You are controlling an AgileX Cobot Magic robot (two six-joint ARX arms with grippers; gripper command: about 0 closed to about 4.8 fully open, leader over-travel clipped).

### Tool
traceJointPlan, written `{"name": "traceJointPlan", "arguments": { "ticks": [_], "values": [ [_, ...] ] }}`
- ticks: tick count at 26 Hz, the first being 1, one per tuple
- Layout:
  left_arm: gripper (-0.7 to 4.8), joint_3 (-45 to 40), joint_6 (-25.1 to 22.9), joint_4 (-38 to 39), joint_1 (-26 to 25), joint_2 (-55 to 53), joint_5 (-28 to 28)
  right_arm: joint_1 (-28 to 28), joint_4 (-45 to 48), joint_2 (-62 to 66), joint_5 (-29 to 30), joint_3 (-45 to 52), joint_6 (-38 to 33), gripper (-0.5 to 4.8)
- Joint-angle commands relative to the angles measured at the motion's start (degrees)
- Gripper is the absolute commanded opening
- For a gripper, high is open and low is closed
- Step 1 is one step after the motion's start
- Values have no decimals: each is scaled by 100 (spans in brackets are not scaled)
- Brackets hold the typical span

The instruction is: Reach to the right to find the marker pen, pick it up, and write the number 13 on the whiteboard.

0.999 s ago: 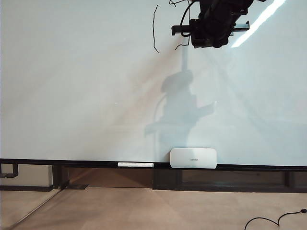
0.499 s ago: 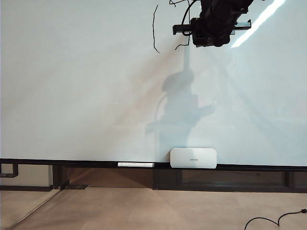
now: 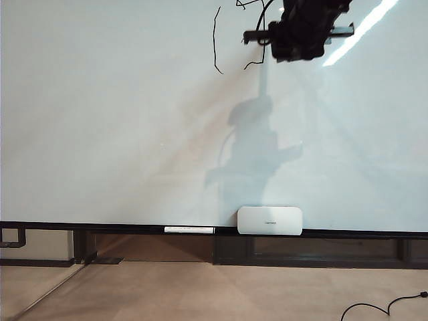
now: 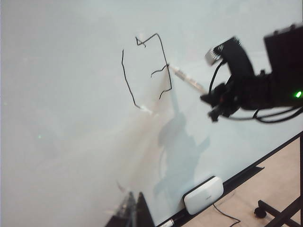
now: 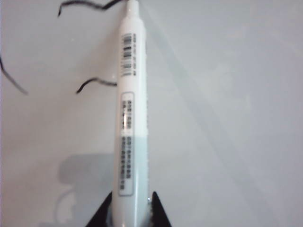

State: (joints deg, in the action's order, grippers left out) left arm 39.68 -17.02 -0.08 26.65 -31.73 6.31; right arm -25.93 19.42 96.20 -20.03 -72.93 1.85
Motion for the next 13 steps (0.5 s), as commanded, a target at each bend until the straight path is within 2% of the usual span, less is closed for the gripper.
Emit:
{"name": "traceJointPlan", "arguments": {
  "ticks": [1,5,13],
  "values": [
    [-6,39,-15,52,4,83,-494,9,-4,-295,-83,-31,-33,-6],
    [-6,114,-17,350,4,219,-1073,9,-308,-678,-59,-20,-33,-6],
    [-6,474,7,1204,4,531,-1397,-151,-1032,-1392,-46,13,-57,-6]
  ]
}}
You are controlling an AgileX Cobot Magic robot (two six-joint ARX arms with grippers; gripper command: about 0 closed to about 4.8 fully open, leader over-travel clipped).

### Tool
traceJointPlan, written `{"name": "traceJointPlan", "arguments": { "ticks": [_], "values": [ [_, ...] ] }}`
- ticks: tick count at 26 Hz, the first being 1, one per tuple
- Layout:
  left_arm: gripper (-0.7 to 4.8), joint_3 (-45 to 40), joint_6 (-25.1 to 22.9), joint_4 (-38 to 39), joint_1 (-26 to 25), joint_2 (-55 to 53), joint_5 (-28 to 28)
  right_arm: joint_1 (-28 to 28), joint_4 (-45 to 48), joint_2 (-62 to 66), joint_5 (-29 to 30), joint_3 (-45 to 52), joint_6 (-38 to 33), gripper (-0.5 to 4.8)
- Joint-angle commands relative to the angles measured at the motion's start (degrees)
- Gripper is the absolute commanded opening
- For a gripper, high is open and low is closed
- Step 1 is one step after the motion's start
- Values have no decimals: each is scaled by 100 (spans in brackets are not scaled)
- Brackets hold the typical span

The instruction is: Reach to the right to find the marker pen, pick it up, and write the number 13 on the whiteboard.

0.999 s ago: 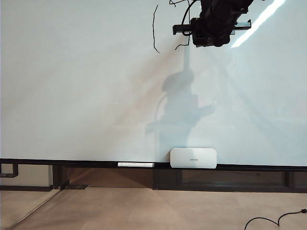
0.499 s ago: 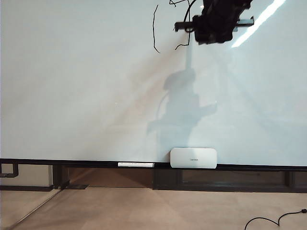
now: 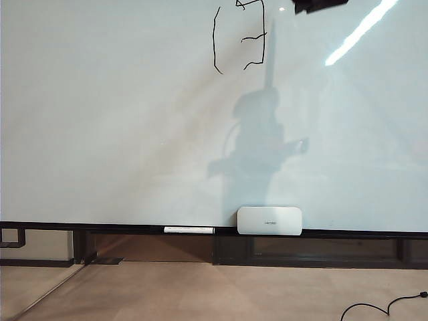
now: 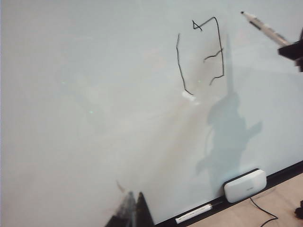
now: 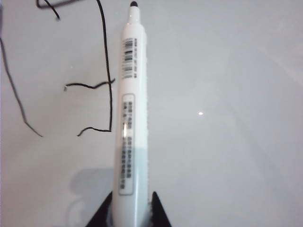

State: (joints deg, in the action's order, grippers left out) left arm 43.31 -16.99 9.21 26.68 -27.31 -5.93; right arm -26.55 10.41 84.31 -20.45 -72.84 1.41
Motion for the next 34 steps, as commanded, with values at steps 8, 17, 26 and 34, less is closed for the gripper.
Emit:
{"name": "traceJointPlan", "arguments": {
  "ticks": [8,17,26,34],
  "values": [
    [-6,168,723,1333,2,514,-581,-673,-555,-782,-98,144,-4,-6],
    [-6,501,719,2673,2,1290,-1720,-1523,-632,-1668,-522,848,20,-6],
    [-6,1036,901,3897,2,1740,-2140,-2564,-1029,-3095,-1482,1751,59,-6],
    [-6,1161,1298,4592,-4,2295,-2402,-3945,-2041,-4647,-3311,2227,192,-6]
  ]
}}
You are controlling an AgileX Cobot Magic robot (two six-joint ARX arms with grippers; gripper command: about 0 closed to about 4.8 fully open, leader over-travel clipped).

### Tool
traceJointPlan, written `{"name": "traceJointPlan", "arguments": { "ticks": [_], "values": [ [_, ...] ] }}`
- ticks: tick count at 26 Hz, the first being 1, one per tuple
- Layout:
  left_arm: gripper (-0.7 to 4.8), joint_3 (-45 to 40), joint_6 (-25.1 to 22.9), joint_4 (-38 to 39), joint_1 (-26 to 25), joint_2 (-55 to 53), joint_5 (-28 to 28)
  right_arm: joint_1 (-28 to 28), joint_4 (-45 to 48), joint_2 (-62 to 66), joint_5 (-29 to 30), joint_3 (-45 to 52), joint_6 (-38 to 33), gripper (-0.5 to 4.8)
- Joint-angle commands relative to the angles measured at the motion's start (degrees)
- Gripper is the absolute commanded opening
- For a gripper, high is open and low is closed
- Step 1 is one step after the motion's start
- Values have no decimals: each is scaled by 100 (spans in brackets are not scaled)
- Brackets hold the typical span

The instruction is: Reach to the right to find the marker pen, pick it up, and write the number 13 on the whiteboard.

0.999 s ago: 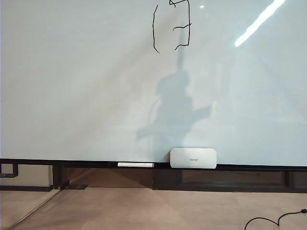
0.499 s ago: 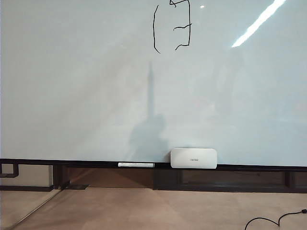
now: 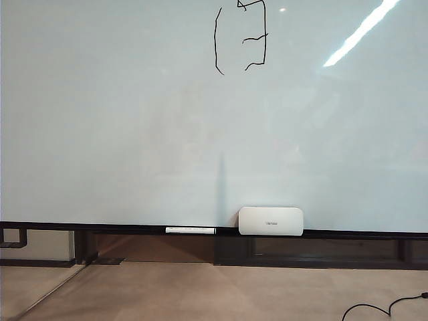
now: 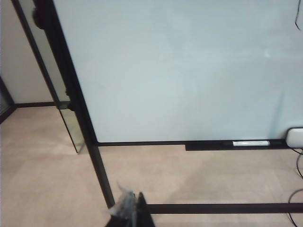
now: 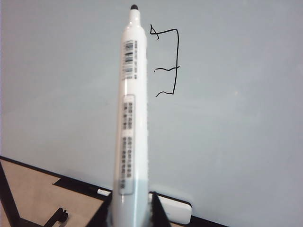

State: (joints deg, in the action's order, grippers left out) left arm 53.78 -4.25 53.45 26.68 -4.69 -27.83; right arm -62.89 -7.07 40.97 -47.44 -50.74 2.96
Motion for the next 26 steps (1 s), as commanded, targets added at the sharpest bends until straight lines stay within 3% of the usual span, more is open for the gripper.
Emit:
{"name": "traceJointPlan", "arguments": {
  "ticks": [1,5,7,15,21,26],
  "values": [
    [-6,199,50,341,-4,35,-291,-503,-437,-463,-901,42,79,-6],
    [-6,651,271,776,-76,85,-295,-1217,-688,-1043,-1742,201,391,-6],
    [-6,651,227,616,-168,271,361,-1550,-680,-1394,-1869,420,601,-6],
    [-6,-914,170,-914,-168,321,1412,-1770,-68,-2612,-1572,1766,562,-6],
    [-6,-1919,297,-1668,-168,317,1392,-1770,136,-3040,-1364,2524,396,-6],
    [-6,-2162,518,-1805,-168,315,1248,-1744,129,-3049,-1093,2741,269,-6]
  ]
}}
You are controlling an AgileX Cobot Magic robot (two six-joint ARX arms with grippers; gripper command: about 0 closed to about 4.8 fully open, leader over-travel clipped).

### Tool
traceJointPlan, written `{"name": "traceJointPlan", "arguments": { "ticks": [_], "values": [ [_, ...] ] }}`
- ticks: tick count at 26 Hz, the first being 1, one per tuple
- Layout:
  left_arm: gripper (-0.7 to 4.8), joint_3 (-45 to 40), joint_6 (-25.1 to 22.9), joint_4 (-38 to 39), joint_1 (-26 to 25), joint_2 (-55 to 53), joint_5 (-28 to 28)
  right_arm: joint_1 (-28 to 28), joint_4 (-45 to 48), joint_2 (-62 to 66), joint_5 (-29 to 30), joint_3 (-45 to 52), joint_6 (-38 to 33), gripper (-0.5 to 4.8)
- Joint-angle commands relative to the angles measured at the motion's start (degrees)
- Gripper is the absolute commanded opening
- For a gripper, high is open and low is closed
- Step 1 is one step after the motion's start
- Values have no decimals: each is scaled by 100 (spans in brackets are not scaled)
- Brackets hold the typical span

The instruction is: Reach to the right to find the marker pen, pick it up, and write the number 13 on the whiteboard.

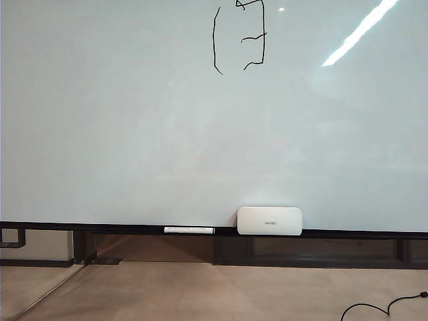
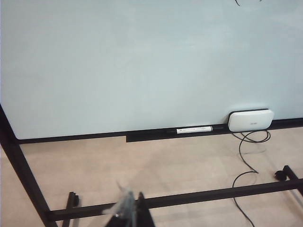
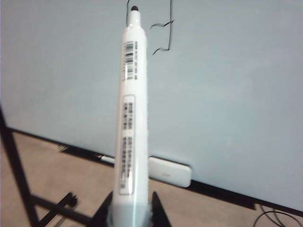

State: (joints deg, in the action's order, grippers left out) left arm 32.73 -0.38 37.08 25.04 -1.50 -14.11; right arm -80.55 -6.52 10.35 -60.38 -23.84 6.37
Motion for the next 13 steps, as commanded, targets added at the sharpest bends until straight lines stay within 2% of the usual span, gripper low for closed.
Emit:
{"name": "traceJointPlan", "arguments": {
  "ticks": [1,4,9,13],
  "values": [
    [-6,-85,131,-212,-7,-4,-157,24,79,11,273,90,-79,-6],
    [-6,-111,153,-293,-4,-4,-282,24,79,11,313,199,-81,-6],
    [-6,-192,688,-389,-7,-4,-387,24,79,9,317,409,-195,-6],
    [-5,-431,686,-498,-7,-4,-356,24,74,9,378,616,-431,-6]
  ]
}}
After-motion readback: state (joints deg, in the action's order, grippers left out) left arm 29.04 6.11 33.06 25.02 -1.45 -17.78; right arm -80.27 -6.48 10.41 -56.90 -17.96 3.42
